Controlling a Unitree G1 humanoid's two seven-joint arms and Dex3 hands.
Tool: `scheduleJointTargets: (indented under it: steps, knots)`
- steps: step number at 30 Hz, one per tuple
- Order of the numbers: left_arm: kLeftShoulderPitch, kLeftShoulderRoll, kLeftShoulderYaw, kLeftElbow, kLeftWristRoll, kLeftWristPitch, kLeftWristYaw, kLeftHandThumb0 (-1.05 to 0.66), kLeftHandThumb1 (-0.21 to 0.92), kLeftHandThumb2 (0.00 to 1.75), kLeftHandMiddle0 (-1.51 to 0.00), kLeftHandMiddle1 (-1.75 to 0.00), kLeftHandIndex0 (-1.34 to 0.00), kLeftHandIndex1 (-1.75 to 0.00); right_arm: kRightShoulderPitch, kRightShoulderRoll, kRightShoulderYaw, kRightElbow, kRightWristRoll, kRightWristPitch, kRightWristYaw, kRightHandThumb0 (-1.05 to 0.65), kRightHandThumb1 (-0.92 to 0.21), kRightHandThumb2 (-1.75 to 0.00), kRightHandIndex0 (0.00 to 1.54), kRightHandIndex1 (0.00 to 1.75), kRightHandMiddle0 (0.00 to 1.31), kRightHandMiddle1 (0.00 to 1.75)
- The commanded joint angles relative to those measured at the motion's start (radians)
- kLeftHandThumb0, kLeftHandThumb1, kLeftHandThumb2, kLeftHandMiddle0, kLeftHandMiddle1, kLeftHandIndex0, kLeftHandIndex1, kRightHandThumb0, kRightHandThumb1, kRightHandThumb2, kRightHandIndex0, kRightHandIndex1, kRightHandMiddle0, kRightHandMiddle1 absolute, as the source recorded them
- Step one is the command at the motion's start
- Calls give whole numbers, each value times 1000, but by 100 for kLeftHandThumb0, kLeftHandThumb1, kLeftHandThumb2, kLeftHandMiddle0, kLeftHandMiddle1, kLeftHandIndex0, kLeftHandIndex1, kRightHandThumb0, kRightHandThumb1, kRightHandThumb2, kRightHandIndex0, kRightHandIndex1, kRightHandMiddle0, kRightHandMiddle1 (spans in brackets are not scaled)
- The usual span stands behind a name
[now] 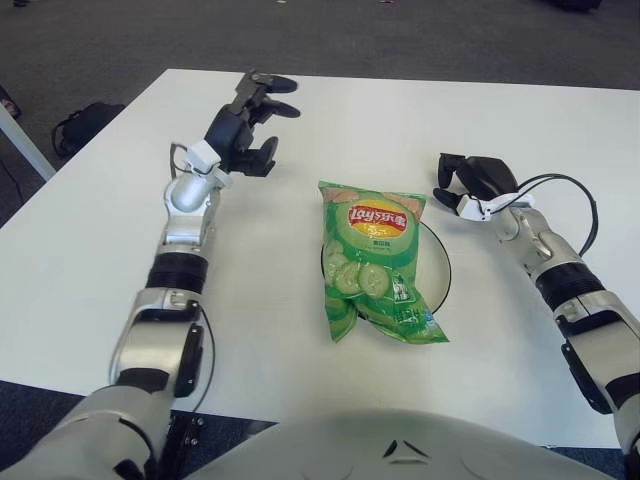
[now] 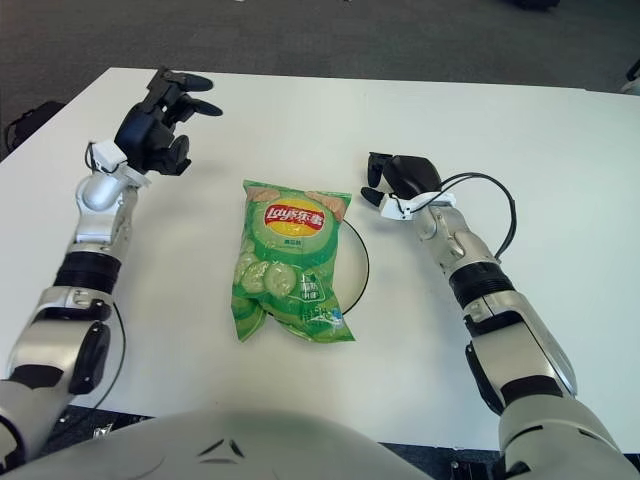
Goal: Put the snack into the plate.
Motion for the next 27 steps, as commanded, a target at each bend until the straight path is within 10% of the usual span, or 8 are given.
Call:
scheduleJointTargets:
  steps: [1,27]
  knots:
    - [58,-75,96,85,-9,84,233,-40,88,64,-41,-158,-13,-168,116,33,54,83,-28,24,74,-46,-39,-123,121,175,55,175]
    - [102,-65,48,227,46,82,150,-40,62,93,-104,-175,-38,-175,149,39,-5,62,20,1,44,-47,-36,-125,118,175,57,175]
